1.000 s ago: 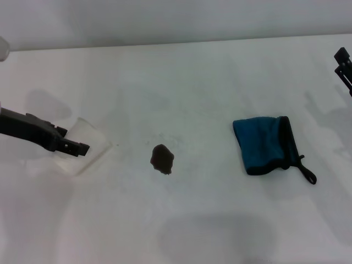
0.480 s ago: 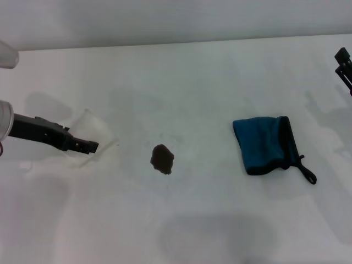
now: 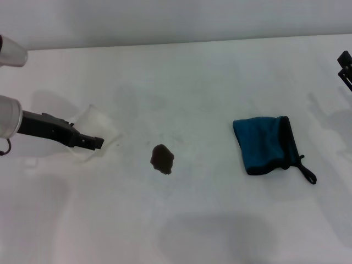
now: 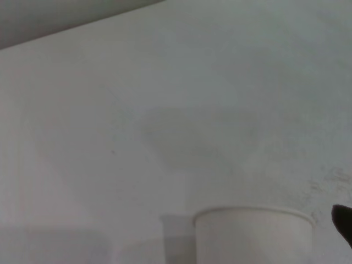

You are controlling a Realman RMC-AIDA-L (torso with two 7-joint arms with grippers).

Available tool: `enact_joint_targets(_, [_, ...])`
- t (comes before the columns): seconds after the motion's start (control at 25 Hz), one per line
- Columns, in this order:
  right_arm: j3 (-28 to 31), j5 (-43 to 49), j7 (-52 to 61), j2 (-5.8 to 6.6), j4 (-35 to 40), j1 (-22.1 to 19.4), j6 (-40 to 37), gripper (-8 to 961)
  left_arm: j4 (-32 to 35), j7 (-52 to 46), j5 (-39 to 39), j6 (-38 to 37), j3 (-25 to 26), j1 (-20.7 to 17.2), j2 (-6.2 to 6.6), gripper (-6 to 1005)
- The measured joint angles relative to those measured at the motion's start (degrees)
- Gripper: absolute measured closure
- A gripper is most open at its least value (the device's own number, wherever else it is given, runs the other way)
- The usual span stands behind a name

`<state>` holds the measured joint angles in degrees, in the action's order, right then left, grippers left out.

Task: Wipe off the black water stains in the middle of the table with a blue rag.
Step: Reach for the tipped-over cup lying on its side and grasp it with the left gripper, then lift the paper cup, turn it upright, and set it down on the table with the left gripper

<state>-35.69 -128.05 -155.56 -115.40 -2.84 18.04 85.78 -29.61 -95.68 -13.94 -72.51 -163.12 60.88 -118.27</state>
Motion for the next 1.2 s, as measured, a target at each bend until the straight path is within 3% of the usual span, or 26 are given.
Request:
enact_joint_targets(0.32, [0.0, 0.0, 0.0, 0.09, -0.01, -0.11, -0.34, 84, 1.78, 0.06, -0.32, 0.81, 0.0, 0.5, -0.03, 159])
enact_joint_targets(0.64, [0.0, 0.0, 0.0, 0.09, 0.29, -0.21, -0.77, 84, 1.46, 0.06, 1.3, 0.85, -0.01, 0.27, -0.03, 291])
enact_joint_targets(0.96, [0.07, -0.09, 0.0, 0.16, 0.86, -0.52, -0.72, 84, -0.83, 3.33, 10.66, -2.87, 0.0, -0.17, -0.17, 368])
enact_joint_targets(1.2, [0.1, -0.18, 0.64, 0.24, 1.32, -0.72, -0.32, 84, -1.22, 11.49, 21.93, -6.13, 0.0, -3.51, -0.26, 422])
